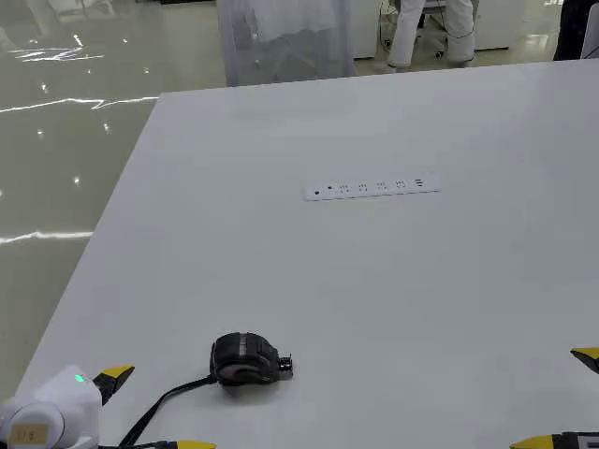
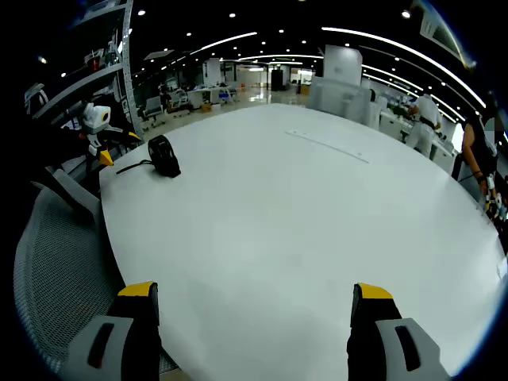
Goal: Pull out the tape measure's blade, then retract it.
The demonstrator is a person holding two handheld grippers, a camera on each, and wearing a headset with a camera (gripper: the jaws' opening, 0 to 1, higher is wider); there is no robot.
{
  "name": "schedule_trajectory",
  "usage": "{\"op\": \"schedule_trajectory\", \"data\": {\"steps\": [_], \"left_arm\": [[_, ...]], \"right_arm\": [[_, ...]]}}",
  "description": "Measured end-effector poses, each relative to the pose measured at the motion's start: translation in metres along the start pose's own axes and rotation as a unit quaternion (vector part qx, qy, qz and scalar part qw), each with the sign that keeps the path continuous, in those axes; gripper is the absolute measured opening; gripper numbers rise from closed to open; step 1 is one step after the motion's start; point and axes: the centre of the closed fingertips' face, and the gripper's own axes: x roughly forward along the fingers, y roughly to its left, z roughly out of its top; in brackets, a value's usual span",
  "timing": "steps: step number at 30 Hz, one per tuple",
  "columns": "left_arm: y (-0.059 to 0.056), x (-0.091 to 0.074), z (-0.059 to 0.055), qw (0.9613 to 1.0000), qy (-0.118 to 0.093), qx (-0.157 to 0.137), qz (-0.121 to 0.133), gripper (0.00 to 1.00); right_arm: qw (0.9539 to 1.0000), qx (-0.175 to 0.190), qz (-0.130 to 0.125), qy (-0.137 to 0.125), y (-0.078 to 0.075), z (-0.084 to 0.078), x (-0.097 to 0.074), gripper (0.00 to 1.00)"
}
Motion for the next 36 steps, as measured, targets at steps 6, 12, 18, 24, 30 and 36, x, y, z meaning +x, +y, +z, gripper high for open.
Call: {"op": "schedule_trajectory", "data": {"steps": [6,12,18,24,30,36], "left_arm": [[0.0004,-0.0044,-0.0014,1.0000,0.005,-0.001,-0.004,0.99],[0.0010,-0.0053,-0.0022,1.0000,0.007,0.000,-0.006,0.99],[0.0027,-0.0036,-0.0016,1.0000,0.003,-0.002,-0.005,0.99],[0.0044,-0.0014,-0.0048,1.0000,0.002,-0.006,-0.004,0.99],[0.0024,0.0000,-0.0024,0.9999,-0.003,-0.009,-0.005,0.99],[0.0026,0.0013,-0.0044,1.0000,-0.002,-0.003,-0.006,0.99]], "right_arm": [[1.0000,-0.004,0.004,0.008,0.0023,0.0005,-0.0003,0.99],[1.0000,0.004,0.007,0.005,0.0031,0.0048,-0.0022,0.99],[1.0000,-0.001,-0.001,0.007,-0.0008,0.0050,-0.0037,0.99],[1.0000,0.006,-0.005,0.001,-0.0013,0.0068,-0.0037,0.99],[0.9999,0.004,-0.004,0.008,0.0043,0.0026,-0.0033,0.99],[1.0000,0.001,-0.002,0.008,0.0073,0.0053,-0.0032,0.99]]}}
